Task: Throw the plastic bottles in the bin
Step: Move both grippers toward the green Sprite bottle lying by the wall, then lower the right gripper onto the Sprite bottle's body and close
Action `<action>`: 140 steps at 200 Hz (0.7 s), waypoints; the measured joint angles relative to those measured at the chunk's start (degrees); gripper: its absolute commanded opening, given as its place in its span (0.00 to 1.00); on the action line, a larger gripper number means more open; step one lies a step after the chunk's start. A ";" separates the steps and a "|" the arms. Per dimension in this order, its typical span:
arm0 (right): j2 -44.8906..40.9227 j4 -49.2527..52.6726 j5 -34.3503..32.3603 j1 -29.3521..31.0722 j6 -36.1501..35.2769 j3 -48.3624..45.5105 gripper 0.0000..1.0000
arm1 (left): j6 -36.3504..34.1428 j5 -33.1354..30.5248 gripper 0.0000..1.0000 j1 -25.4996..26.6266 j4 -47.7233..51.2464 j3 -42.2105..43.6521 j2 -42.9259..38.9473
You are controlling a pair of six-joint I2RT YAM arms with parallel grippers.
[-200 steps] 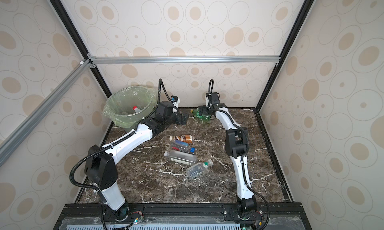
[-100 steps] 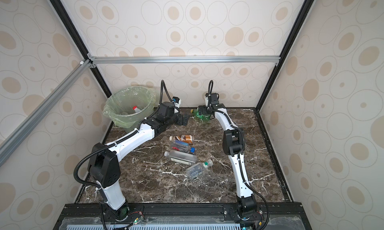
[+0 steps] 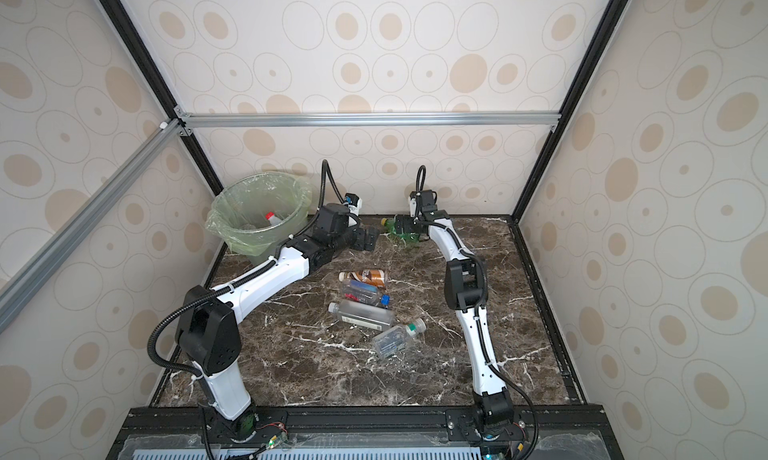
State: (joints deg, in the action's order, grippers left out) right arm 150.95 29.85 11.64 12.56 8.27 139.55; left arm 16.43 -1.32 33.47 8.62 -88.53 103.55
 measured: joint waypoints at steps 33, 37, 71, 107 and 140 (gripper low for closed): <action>-0.20 0.09 0.70 0.02 0.28 -1.44 1.00 | 0.00 0.00 0.99 0.00 0.00 0.00 0.00; -0.35 0.07 0.76 0.09 0.28 -1.77 1.00 | 0.00 0.00 0.99 0.00 -0.02 0.00 0.00; -2.43 -0.44 0.81 0.46 0.26 -5.31 1.00 | 0.02 0.09 0.99 0.00 0.00 0.00 0.00; -4.00 -0.76 0.79 1.33 0.20 -6.75 1.00 | 0.04 0.39 0.99 0.00 0.00 0.00 0.00; -5.09 -1.16 0.76 1.84 0.17 -8.70 1.00 | 0.07 0.42 0.99 0.00 -0.02 0.00 0.00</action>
State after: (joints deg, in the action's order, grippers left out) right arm 145.86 28.69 12.40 14.39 8.45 130.85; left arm 16.49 -0.91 33.47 8.60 -88.53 103.55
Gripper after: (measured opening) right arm 0.997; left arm 0.992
